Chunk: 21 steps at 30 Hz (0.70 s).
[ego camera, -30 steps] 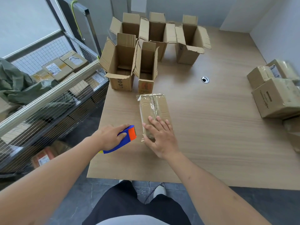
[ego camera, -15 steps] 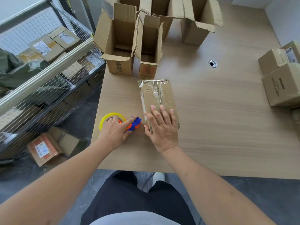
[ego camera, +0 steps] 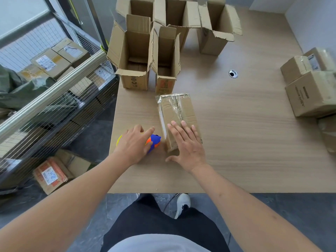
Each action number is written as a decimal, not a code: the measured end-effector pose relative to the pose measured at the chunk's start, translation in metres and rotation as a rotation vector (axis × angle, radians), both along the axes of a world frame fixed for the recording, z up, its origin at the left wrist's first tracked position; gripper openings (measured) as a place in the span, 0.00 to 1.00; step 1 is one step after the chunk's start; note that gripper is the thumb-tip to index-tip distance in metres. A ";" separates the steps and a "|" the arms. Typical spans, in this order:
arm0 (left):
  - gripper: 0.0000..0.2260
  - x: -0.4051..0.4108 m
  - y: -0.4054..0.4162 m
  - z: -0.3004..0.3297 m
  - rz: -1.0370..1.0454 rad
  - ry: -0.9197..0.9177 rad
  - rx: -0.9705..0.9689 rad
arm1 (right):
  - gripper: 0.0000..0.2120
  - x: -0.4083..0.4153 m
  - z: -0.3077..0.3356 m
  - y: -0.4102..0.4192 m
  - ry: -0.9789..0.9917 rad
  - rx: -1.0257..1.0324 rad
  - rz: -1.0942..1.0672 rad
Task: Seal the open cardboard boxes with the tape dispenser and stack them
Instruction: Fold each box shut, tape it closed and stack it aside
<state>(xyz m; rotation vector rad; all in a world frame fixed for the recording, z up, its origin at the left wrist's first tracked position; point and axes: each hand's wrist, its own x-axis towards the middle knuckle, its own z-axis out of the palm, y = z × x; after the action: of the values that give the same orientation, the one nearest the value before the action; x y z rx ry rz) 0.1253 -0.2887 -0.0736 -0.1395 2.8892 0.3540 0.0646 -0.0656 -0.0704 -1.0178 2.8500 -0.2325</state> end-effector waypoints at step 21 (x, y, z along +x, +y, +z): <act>0.23 0.003 0.103 0.018 0.062 0.332 0.307 | 0.06 -0.039 0.025 0.059 0.043 -0.359 0.324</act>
<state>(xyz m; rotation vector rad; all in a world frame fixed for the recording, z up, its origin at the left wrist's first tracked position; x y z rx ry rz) 0.1281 -0.1856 -0.0554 -0.1280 3.1070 0.9034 0.0256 -0.0064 -0.0459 -1.5437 2.6782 -0.7150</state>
